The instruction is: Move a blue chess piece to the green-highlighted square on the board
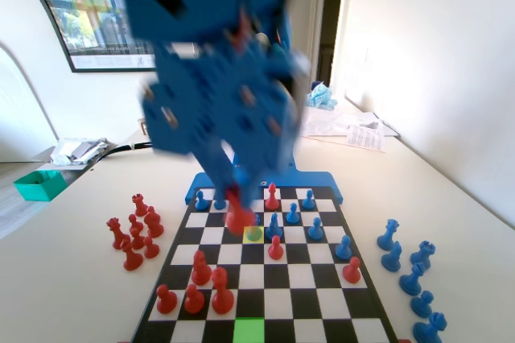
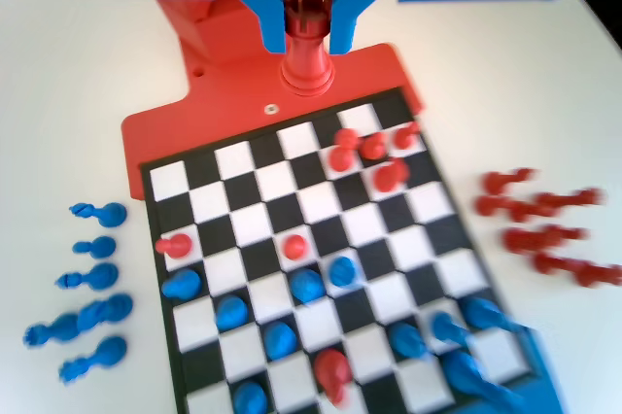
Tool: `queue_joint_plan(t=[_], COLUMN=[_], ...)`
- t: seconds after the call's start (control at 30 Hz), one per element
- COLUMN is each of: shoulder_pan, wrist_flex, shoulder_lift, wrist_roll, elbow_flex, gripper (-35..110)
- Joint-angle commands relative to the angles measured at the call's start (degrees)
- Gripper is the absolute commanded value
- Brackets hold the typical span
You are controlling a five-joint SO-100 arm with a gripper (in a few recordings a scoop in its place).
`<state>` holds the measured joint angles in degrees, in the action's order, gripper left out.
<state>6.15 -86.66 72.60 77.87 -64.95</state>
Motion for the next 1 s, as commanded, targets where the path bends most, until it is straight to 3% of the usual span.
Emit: queue_joint_plan(t=[0.0,0.33,0.97], shoulder_pan=[4.4,13.6,28.3], wrist_flex=[-3.6,-9.3,0.4], shoulder_lift=[12.4,23.4,43.9], wrist_roll=[3.5,8.5,15.6], elbow_flex=[-1.1,-11.3,-45.8], gripper=[1,1,1])
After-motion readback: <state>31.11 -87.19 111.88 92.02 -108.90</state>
